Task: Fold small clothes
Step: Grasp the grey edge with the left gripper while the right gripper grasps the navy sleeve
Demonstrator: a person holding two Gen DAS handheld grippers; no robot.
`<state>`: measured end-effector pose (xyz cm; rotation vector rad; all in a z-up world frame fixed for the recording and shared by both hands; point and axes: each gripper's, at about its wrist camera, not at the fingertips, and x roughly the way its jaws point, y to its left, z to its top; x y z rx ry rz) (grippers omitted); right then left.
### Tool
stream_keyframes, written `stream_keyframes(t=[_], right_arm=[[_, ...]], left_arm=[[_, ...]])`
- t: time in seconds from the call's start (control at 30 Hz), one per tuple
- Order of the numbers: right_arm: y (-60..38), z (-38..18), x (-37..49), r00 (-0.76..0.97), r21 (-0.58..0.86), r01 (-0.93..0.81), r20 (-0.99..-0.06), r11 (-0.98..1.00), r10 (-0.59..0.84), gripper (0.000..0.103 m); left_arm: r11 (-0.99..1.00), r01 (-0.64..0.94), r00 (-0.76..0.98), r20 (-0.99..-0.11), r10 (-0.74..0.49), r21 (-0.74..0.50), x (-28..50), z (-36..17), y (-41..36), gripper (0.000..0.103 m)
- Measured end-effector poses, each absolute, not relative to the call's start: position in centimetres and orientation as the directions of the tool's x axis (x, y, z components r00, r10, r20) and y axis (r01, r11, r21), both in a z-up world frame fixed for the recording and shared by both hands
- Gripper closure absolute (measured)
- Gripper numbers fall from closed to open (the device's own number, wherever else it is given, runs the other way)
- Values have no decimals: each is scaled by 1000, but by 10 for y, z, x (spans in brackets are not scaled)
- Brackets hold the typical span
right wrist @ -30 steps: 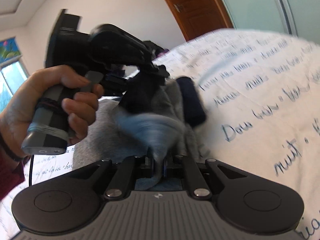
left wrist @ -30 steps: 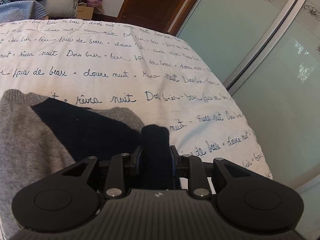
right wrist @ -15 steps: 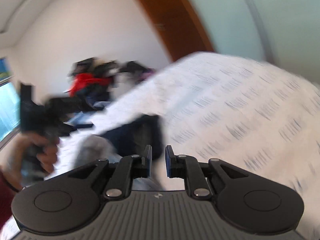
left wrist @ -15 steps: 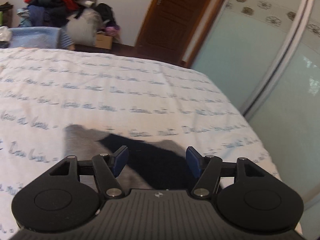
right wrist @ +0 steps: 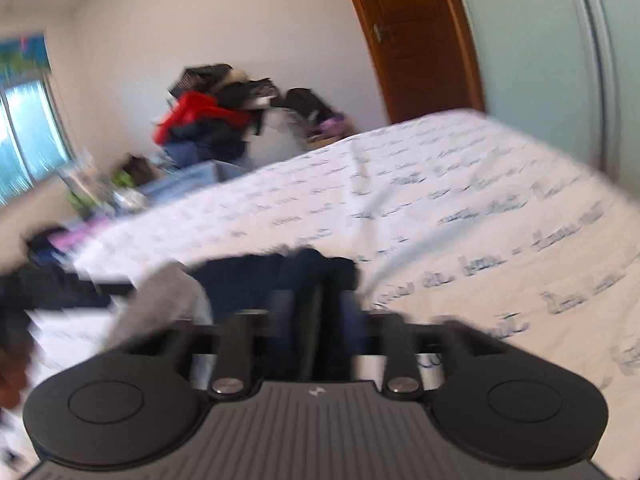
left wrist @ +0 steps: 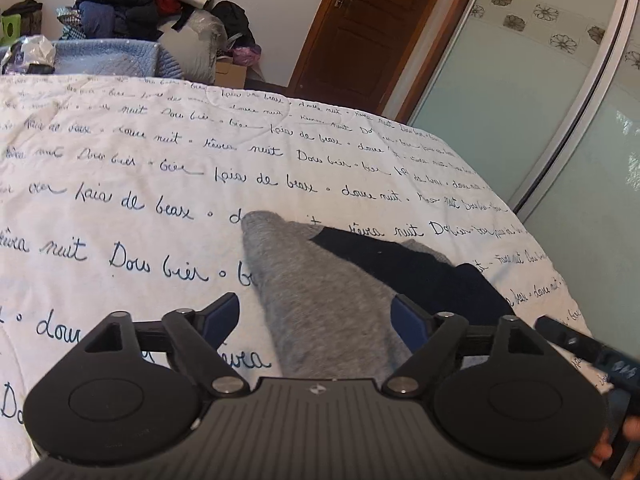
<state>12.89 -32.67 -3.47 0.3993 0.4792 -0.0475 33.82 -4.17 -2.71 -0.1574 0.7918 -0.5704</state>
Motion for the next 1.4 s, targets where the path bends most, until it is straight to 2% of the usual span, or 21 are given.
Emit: stream_keyframes(t=[0.03,0.1,0.17,0.27,0.4,0.67,0.8,0.87,0.9,0.93,0.97,1.0,1.03,1.07,1.1,1.17,1.23,1.4], right_arm=[[-335,-36,134,890,405,119,-448,907,83,0],[-346,-39,143,897,439,105,-429,892,106,0],[-354,-43,153,880,457,98,-454,884,138,0],[-371,-54,169,846,553,56,-468,831,255,0],[-380,-72,182,804,628,28,-476,778,356,0],[-374,-88,207,734,710,-112,-412,695,540,0],[-366,-88,228,731,694,-140,-409,707,546,0],[-361,-88,236,732,665,-143,-427,733,531,6],[-358,-89,240,731,647,-146,-439,748,522,15],[-356,-89,244,730,634,-143,-451,760,514,30],[-355,-90,247,726,627,-132,-466,768,505,39],[-356,-92,250,718,631,-123,-476,766,507,53],[-358,-94,252,713,647,-116,-475,754,516,63],[-361,-96,251,714,661,-108,-468,743,520,67],[-363,-96,250,720,666,-103,-462,738,517,72],[-365,-97,247,735,671,-93,-452,735,505,75],[-362,-95,243,753,666,-87,-443,741,486,78],[-348,-78,234,792,634,-148,-383,759,475,79]], left_arm=[[829,418,551,-623,-556,-370,341,-32,-39,20],[804,397,522,-612,-594,-442,346,-40,-32,20],[777,374,488,-605,-629,-507,352,-49,-28,20],[734,364,452,-581,-677,-574,359,-58,-24,20],[653,373,413,-512,-753,-660,363,-65,-20,19],[598,416,366,-476,-800,-685,364,-79,-28,13],[607,393,362,-491,-792,-690,372,-90,-37,13],[607,381,374,-485,-791,-697,375,-94,-40,13],[607,382,382,-479,-790,-697,376,-94,-41,13],[607,384,387,-476,-790,-695,377,-94,-41,13],[608,390,388,-475,-790,-692,378,-94,-43,16],[616,396,391,-482,-784,-681,378,-94,-45,20],[628,399,389,-497,-776,-669,378,-93,-47,30],[641,404,386,-514,-766,-653,378,-93,-49,45],[662,410,393,-534,-749,-627,377,-92,-50,53],[679,423,406,-545,-734,-599,374,-90,-50,64],[684,432,427,-534,-729,-588,369,-86,-47,69],[706,494,504,-494,-708,-508,348,-64,-40,75]])
